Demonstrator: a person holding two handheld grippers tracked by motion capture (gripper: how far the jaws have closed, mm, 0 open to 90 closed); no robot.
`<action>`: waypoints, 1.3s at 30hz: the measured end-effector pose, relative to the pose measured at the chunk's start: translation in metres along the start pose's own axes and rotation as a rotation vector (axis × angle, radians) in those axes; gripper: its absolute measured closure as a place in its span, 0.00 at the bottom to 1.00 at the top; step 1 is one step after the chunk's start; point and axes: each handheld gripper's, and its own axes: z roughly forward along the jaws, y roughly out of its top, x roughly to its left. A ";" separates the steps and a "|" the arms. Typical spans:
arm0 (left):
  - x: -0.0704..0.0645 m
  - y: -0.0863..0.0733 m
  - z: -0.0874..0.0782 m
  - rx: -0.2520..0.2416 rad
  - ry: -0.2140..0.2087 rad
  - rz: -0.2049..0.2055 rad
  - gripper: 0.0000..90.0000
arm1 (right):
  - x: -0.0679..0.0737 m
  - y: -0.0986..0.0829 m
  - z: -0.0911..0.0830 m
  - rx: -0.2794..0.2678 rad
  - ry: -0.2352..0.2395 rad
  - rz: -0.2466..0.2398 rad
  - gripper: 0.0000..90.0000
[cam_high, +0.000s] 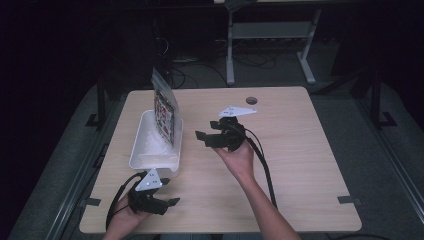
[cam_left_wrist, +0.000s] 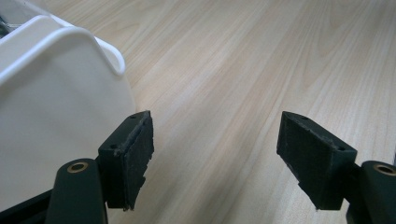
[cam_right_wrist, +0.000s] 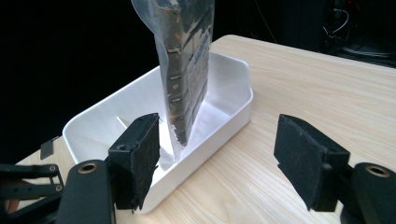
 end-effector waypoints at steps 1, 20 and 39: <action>0.000 0.000 0.000 -0.002 -0.001 -0.003 0.29 | -0.001 0.000 -0.002 0.004 0.003 0.001 0.34; 0.000 0.002 0.001 -0.016 0.000 -0.008 0.29 | -0.031 -0.015 -0.042 0.051 0.026 0.026 0.35; -0.005 0.008 0.012 -0.004 -0.004 -0.005 0.28 | -0.068 -0.040 -0.089 0.079 0.019 0.068 0.35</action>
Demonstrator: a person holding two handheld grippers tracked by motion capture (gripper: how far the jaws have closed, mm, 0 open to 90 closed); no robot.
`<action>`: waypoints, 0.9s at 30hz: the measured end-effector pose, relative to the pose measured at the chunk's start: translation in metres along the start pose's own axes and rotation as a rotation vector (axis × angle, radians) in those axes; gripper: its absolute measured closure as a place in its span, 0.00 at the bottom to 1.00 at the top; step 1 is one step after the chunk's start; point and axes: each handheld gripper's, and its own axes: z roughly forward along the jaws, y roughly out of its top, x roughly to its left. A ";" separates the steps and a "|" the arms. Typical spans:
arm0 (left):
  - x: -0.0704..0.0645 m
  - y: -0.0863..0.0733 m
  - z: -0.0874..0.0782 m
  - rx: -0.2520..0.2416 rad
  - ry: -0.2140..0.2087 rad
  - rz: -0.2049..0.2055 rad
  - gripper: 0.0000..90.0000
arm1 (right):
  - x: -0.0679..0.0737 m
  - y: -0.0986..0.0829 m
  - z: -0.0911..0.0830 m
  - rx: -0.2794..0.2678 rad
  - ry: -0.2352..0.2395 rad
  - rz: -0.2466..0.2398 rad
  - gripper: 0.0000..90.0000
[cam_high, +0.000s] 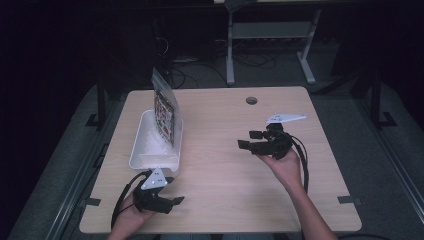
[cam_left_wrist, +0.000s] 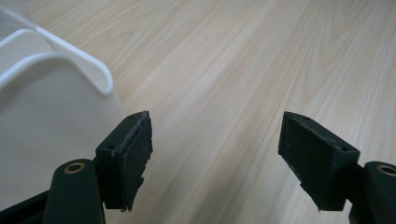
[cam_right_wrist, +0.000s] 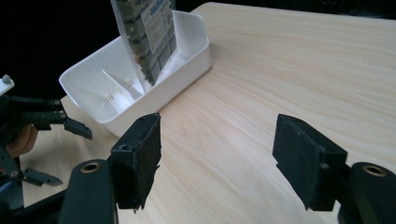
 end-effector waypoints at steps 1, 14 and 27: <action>0.000 0.000 0.000 0.000 -0.001 0.002 0.28 | -0.002 -0.002 -0.003 -0.003 -0.003 0.003 0.35; 0.000 0.001 0.003 0.001 -0.004 0.005 0.28 | -0.025 -0.027 -0.026 0.010 -0.020 0.043 0.34; -0.001 0.004 0.008 0.008 -0.009 0.017 0.27 | -0.032 -0.045 -0.036 0.057 -0.016 0.055 0.33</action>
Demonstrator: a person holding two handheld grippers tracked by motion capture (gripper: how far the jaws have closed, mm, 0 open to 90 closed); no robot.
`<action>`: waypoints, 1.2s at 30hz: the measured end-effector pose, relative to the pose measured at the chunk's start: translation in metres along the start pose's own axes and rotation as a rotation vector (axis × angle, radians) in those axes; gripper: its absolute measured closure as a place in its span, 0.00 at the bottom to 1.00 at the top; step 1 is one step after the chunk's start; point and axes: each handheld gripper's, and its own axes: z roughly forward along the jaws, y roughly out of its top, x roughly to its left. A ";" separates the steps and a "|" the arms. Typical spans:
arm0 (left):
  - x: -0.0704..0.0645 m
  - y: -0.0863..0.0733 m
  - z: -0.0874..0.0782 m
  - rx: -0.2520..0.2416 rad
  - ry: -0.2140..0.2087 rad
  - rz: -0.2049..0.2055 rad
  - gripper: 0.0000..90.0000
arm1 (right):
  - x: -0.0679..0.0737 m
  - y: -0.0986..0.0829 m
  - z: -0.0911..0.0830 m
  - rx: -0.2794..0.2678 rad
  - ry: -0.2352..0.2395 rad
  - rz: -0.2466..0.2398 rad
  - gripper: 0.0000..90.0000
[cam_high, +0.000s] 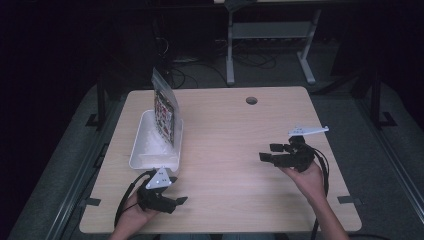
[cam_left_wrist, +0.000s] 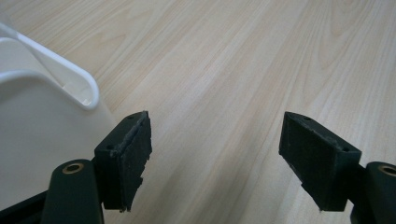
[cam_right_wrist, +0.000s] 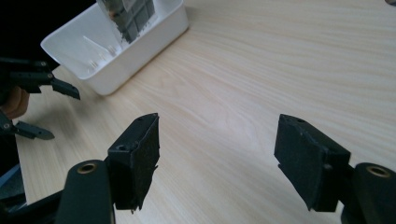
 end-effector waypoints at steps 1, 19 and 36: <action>0.000 0.000 0.000 0.002 0.002 0.003 0.27 | 0.000 -0.002 -0.001 -0.013 0.000 -0.007 0.34; -0.004 0.003 0.003 -0.007 -0.004 -0.002 0.27 | -0.009 -0.044 -0.023 0.015 -0.001 0.012 0.33; -0.008 0.002 0.002 -0.017 -0.002 -0.005 0.27 | 0.001 -0.084 -0.044 0.039 -0.005 -0.019 0.31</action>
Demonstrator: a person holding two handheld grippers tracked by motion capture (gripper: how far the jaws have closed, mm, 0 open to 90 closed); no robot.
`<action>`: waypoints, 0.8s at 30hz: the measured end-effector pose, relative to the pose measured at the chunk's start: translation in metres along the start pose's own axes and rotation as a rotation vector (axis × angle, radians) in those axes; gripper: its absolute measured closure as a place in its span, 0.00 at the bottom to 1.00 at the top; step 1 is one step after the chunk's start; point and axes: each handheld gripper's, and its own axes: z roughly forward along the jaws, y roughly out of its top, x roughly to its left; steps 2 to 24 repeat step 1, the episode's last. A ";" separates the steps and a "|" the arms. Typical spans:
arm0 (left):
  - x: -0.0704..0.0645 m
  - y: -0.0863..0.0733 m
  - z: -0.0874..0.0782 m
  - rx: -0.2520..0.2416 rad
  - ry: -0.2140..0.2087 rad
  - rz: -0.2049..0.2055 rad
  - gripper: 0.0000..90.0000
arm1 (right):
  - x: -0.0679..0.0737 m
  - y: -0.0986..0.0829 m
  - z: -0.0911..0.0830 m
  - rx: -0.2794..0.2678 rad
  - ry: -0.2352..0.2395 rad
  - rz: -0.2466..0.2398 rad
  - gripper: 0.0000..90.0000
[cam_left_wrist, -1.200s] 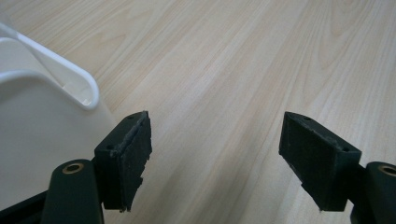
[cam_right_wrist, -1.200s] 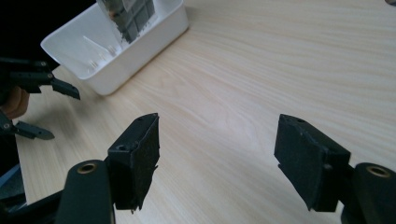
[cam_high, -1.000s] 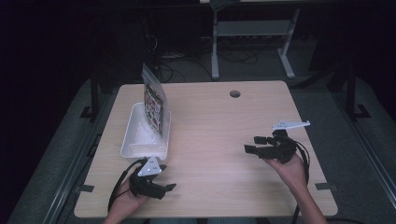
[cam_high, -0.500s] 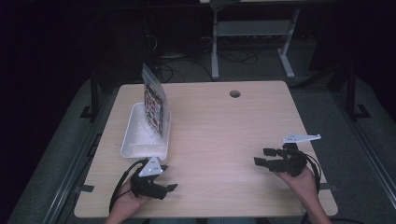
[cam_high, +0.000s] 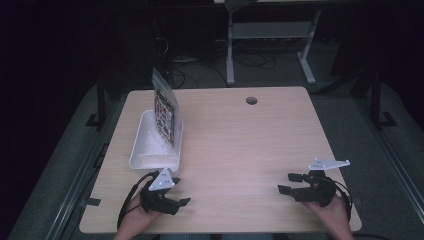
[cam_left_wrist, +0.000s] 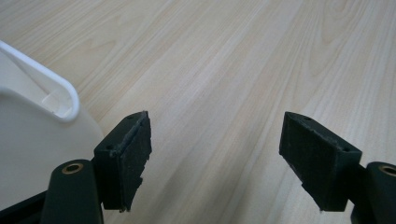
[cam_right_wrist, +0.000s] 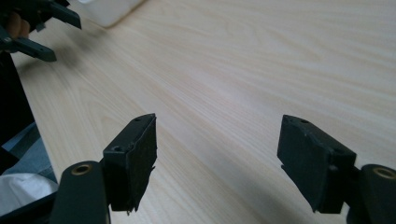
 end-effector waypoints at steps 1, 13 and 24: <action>0.000 0.000 -0.001 0.000 0.000 0.001 0.27 | 0.001 0.000 -0.002 -0.016 0.000 -0.002 0.31; 0.000 0.000 -0.001 0.000 0.000 0.001 0.27 | 0.001 0.000 -0.002 -0.016 0.000 -0.002 0.31; 0.000 0.000 -0.001 0.000 0.000 0.001 0.27 | 0.001 0.000 -0.002 -0.016 0.000 -0.002 0.31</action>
